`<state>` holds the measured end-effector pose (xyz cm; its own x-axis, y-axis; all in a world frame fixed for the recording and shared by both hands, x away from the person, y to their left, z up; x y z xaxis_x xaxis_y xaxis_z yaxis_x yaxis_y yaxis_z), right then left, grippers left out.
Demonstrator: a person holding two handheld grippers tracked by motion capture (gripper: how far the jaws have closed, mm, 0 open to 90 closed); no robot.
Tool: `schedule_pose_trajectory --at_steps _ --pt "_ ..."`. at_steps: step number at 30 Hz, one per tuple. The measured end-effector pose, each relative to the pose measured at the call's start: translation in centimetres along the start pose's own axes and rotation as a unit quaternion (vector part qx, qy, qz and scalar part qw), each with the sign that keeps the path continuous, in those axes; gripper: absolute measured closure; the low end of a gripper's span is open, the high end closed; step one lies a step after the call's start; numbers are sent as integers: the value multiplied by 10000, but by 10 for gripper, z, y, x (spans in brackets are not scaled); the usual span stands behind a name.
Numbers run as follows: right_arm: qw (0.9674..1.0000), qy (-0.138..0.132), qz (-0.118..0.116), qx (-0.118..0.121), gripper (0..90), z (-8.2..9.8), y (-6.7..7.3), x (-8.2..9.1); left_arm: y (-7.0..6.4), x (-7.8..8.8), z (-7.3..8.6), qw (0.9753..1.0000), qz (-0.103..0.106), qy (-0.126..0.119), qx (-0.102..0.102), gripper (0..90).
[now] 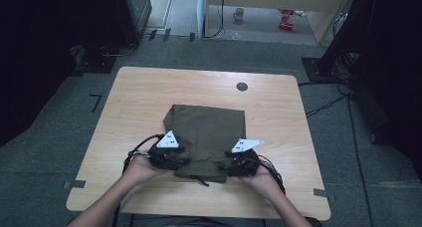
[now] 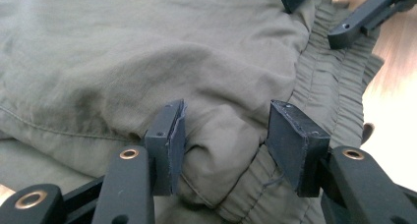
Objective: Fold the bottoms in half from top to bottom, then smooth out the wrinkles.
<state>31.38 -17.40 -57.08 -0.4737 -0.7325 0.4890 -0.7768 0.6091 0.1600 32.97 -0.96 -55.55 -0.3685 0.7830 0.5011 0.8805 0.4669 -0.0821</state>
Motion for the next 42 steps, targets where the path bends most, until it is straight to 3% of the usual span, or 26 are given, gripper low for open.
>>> schedule_pose_trajectory --at_steps 3,10,14,16,18,20,23,25,26,28,30,34,37,39,42 --pt "9997 -8 135 193 394 1 -1 -1 0 0 5 9999 -55 -85 96 497" --pt "9998 -177 126 31 397 5 -2 0 -1 1 8 9997 -86 -89 203 501" --pt "9997 -180 64 -123 411 6 -1 5 -5 5 8 9988 55 -108 469 484" --pt "9998 -157 17 -130 414 8 1 9 -11 8 10 9989 122 -92 433 464" --pt "9998 -127 -11 -168 420 9 3 11 -12 10 9 9992 48 -83 394 450" --pt "9995 -237 -8 -215 509 0 3 14 -12 13 2 9988 72 -129 473 413" --pt "9975 -615 340 -119 598 -18 -10 19 -8 22 -14 9966 -31 -470 673 460" --pt "9957 -604 685 -151 640 -18 -25 19 -13 26 -20 9944 99 -629 848 527" --pt "9959 -534 705 -206 648 -16 -29 17 -17 26 -20 9941 176 -601 881 534" --pt "9960 -302 748 -374 648 -7 -35 12 -25 23 -12 9956 277 -401 805 533" --pt "9962 -97 825 -252 632 3 -40 9 -26 18 0 9983 156 -142 544 520" --pt "9958 45 913 -81 636 10 -47 11 -25 18 8 9993 101 -16 368 495" --pt "9959 -26 888 -158 580 9 -47 14 -23 21 2 9978 165 -135 622 472" --pt "9960 -181 811 -338 524 4 -47 17 -20 24 -4 9978 103 -280 599 446" --pt "9948 -367 869 -374 461 -2 -49 23 -11 31 -11 9972 -52 -389 636 418"
Point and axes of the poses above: each handheld gripper's, and its own axes: x roughly backward along the jaws, z roughly out of its underside, y roughly to its left, the point moved 10 cm from there along -x, roughly forward along the jaws, and after that the axes turned 12 degrees about -y, right-handed, at the moved point
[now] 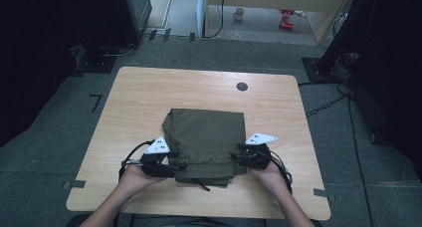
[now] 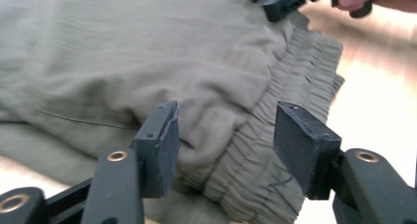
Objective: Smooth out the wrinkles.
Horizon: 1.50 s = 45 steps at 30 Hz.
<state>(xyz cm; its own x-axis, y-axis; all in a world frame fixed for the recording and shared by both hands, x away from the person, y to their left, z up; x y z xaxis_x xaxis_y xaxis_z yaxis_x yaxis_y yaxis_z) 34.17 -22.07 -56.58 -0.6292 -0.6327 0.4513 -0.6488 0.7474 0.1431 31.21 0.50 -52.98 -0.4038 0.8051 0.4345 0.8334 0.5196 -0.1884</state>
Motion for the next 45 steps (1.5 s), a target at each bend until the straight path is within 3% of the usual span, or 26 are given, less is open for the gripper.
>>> schedule_pose_trajectory --at_steps 8,11,16,21,31,36,40,45 --pt "9993 -300 191 -117 381 -7 -17 16 28 18 -13 9987 -435 -249 61 383" --pt "9989 -342 257 -203 377 -7 -25 21 45 26 -13 9967 -737 -323 42 375" --pt "9982 -302 453 -256 375 -3 -40 29 70 38 -9 9937 -1038 -355 230 369" --pt "9970 -326 623 -315 356 1 -54 34 92 45 0 9905 -1308 -312 274 361" --pt "9942 -347 955 -355 317 9 -79 45 121 52 13 9849 -1705 -245 165 360" --pt "9923 -252 1187 -259 292 17 -93 48 137 55 25 9815 -1893 -80 273 360" --pt "9903 -161 1359 -241 285 24 -105 50 145 57 32 9787 -2014 13 395 360" --pt "9879 -86 1517 -301 270 31 -118 53 153 61 39 9757 -2156 78 390 360"
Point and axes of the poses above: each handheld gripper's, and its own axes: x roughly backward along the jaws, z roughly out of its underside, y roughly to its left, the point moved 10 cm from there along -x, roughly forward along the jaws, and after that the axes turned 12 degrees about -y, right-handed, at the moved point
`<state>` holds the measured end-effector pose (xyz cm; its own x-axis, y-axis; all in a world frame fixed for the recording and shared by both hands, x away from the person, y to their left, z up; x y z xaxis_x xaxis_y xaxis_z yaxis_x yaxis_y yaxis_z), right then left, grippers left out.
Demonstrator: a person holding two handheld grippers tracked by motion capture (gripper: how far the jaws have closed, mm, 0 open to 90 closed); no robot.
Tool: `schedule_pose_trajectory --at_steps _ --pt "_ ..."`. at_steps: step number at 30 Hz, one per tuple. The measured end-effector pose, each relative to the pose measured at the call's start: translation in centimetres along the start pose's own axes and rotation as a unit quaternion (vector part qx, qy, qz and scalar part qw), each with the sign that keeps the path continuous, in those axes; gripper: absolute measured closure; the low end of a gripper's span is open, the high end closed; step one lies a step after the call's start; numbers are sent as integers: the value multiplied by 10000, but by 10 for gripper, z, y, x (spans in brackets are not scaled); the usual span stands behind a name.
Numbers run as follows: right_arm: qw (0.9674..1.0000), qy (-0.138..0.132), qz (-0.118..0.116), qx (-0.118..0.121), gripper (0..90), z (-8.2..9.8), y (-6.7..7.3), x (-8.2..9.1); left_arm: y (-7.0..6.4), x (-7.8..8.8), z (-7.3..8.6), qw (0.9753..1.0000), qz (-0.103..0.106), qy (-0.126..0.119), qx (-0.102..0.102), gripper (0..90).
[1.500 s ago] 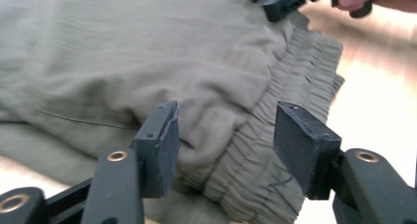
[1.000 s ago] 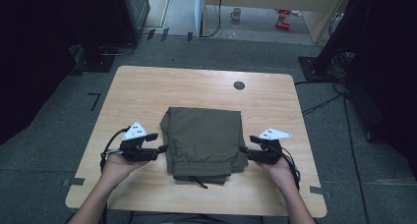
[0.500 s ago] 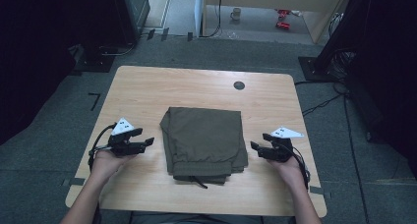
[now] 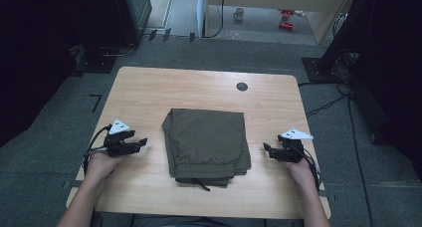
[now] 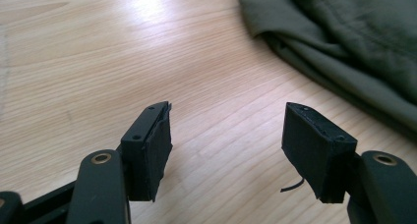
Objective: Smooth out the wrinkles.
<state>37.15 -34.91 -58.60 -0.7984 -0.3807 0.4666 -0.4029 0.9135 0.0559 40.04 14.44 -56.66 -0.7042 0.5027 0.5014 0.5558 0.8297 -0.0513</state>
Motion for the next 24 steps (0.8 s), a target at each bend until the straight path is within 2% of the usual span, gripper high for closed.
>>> schedule_pose_trajectory --at_steps 6,8,11,14,20,24 --pt "9998 4 173 -112 267 2 -13 3 14 -1 10 9997 -211 127 25 360" --pt "9996 17 259 -82 265 3 -18 4 19 -2 13 9994 -283 181 59 360" --pt "9993 103 353 -68 264 5 -23 5 25 -2 14 9992 -382 150 -13 356" --pt "9994 117 308 -107 238 6 -23 5 27 -2 15 9991 -402 114 -60 337" --pt "9995 184 263 5 183 7 -21 4 29 -3 16 9990 -450 -45 -34 281" --pt "9991 215 350 -46 145 7 -21 4 29 -3 16 9986 -530 -23 9 268"
Point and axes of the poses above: each handheld gripper's, and its own axes: x roughly backward along the jaws, z roughly out of its underside, y roughly to its left, the point moved 10 cm from there along -x, roughly forward along the jaws, and after that the axes turned 12 degrees about -y, right-handed, at the moved point
